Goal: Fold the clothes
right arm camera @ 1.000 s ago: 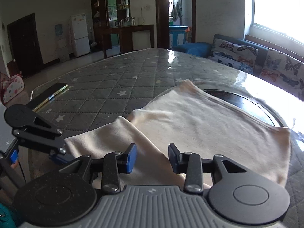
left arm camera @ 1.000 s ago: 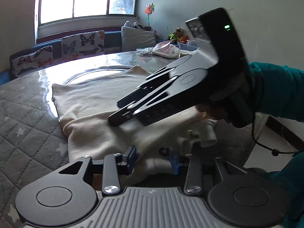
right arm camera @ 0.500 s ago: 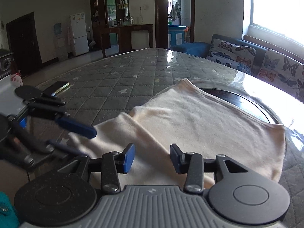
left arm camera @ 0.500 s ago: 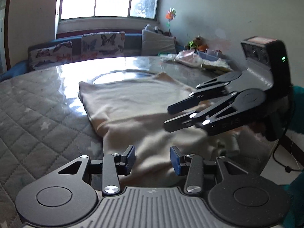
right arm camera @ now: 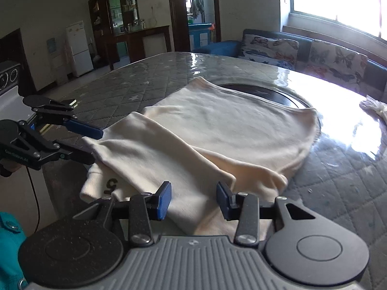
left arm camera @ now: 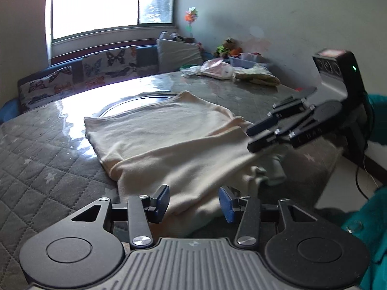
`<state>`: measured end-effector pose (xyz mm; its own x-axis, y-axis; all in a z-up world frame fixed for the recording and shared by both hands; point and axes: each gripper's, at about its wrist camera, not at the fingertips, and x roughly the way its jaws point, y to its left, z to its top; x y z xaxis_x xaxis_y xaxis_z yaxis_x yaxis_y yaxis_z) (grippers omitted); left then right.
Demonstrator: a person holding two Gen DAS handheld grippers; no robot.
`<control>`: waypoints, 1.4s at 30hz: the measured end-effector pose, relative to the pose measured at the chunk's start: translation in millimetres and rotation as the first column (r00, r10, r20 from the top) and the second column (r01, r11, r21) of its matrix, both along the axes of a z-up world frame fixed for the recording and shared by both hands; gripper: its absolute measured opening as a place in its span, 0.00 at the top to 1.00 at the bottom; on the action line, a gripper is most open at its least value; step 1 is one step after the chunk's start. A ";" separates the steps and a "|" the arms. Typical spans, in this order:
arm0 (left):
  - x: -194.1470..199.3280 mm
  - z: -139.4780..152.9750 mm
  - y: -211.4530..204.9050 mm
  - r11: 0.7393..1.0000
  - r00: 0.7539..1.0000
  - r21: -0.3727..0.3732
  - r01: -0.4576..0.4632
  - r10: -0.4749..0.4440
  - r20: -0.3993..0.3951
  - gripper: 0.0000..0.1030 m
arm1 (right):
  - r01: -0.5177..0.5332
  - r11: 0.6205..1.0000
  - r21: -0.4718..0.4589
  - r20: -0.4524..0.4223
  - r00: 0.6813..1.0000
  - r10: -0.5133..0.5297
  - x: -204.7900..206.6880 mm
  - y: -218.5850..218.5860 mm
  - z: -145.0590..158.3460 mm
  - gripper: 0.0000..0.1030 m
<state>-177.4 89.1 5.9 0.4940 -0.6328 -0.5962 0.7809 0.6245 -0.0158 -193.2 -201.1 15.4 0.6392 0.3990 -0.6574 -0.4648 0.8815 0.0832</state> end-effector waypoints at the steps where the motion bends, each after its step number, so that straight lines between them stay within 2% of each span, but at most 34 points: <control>1: -3.9 0.0 -0.5 1.000 1.000 0.014 0.022 -0.022 0.006 0.50 | -0.003 1.000 -0.007 0.005 1.000 0.003 -3.0 -1.5 1.6 0.60; 5: -15.8 -5.0 -6.6 0.993 0.995 0.086 0.085 -0.088 0.039 0.50 | -0.021 0.999 -0.039 0.026 0.999 0.022 -14.9 -5.7 7.9 0.60; 10: -23.8 -9.3 -19.1 0.981 0.985 0.130 0.141 -0.152 0.081 0.50 | -0.048 0.995 -0.093 0.045 0.998 0.052 -28.1 -4.3 9.9 0.59; 15: -31.4 -14.6 -27.6 0.970 0.970 0.181 0.165 -0.193 0.146 0.50 | -0.068 0.988 -0.140 0.056 0.996 0.077 -40.0 -2.1 9.2 0.52; 17: -33.8 -16.2 -29.0 0.968 0.965 0.185 0.171 -0.203 0.168 0.58 | -0.081 0.984 -0.159 0.058 0.994 0.091 -43.6 -0.7 8.1 0.51; 19: -34.8 -16.8 -29.8 0.969 0.963 0.179 0.170 -0.202 0.178 0.73 | -0.091 0.980 -0.174 0.058 0.993 0.103 -47.0 0.1 6.8 0.50; 22: -33.2 -14.2 -28.2 0.977 0.965 0.150 0.148 -0.176 0.193 0.83 | -0.107 0.974 -0.198 0.062 0.991 0.122 -52.6 1.4 5.1 0.49; 24: -29.5 -10.6 -25.8 0.984 0.970 0.120 0.129 -0.150 0.191 0.85 | -0.120 0.969 -0.215 0.067 0.988 0.137 -56.4 2.8 4.1 0.47; 30: -3.8 -3.5 -19.5 0.997 0.990 0.030 0.067 -0.070 0.125 0.87 | -0.167 0.946 -0.278 0.114 0.972 0.206 -66.9 11.0 -0.6 0.41; 34: 9.7 -4.6 -19.5 0.999 0.995 0.007 0.043 -0.044 0.086 0.88 | -0.215 0.922 -0.323 0.151 0.950 0.275 -70.0 21.1 -8.1 0.41; 37: 17.8 -6.0 -20.2 0.999 0.998 -0.003 0.036 -0.036 0.057 0.88 | -0.247 0.897 -0.367 0.187 0.925 0.331 -71.7 28.8 -14.7 0.41; 42: 27.4 -8.7 -19.2 1.000 0.999 -0.012 0.026 -0.026 0.021 0.88 | -0.263 0.839 -0.476 0.271 0.864 0.424 -75.2 42.2 -20.0 0.43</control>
